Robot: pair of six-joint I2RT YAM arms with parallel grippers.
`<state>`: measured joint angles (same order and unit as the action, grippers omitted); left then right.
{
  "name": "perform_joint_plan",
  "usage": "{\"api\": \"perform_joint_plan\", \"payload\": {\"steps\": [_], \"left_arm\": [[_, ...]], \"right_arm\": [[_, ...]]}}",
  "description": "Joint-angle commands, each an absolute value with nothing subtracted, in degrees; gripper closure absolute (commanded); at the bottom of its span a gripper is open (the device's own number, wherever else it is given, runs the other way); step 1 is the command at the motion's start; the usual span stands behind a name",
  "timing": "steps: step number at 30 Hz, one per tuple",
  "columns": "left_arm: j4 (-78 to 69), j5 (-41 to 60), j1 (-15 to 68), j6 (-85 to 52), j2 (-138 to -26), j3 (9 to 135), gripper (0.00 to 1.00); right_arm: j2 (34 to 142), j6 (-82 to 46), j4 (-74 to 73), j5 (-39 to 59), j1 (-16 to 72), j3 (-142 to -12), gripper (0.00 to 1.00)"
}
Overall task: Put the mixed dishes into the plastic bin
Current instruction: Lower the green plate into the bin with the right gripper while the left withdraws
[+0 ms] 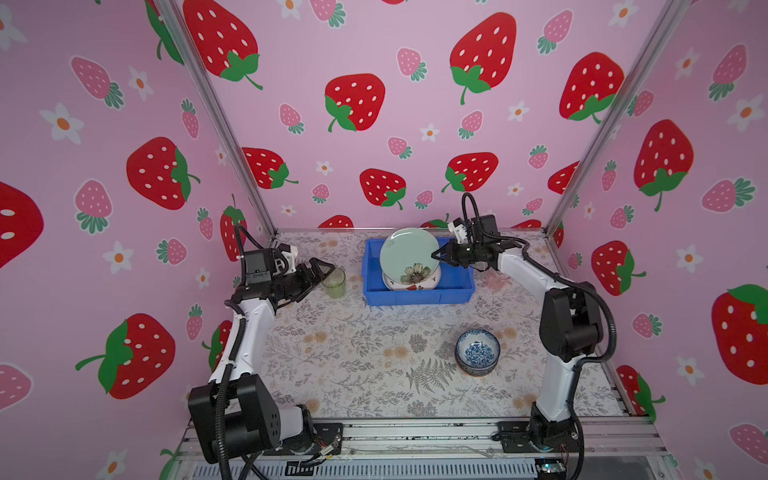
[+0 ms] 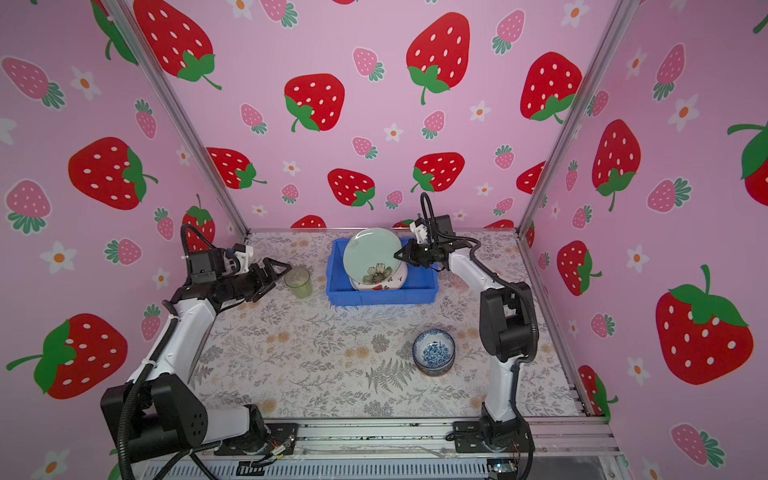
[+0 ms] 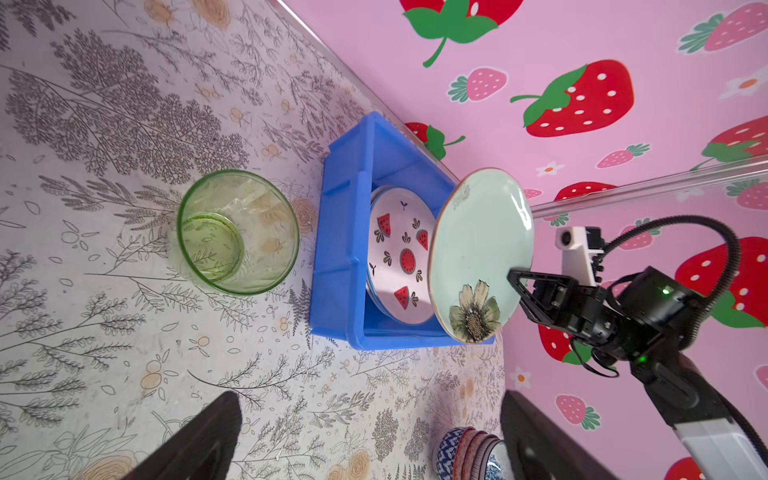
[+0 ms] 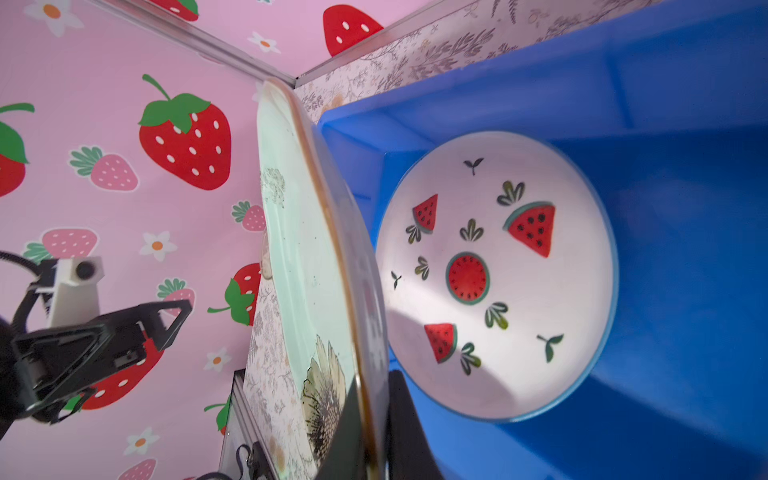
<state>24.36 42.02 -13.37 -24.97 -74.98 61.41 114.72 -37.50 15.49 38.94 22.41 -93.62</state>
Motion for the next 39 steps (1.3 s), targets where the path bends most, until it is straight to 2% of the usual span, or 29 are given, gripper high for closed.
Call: {"api": "perform_joint_plan", "payload": {"steps": [1,9,28,37,39], "left_arm": [[25.9,42.8,-14.0,-23.3,-75.7,61.6,0.01],[25.8,43.6,-15.0,-23.4,-76.2,61.3,0.01],[24.3,46.4,-15.0,-25.0,-76.5,60.8,0.02],[23.6,47.2,-15.1,-25.8,-77.2,60.6,0.02],[23.4,47.5,-15.0,-26.0,-77.3,60.5,0.02]], "right_arm": [[116.5,-40.5,10.7,41.0,22.4,-99.1,1.0],[120.8,-41.7,10.6,39.5,22.3,-102.3,1.0],[120.6,-41.2,6.7,37.3,22.4,-91.8,1.0],[122.4,-40.7,6.3,36.2,22.3,-90.6,1.0],[122.7,-40.5,6.5,35.6,22.3,-90.6,0.92]]}}
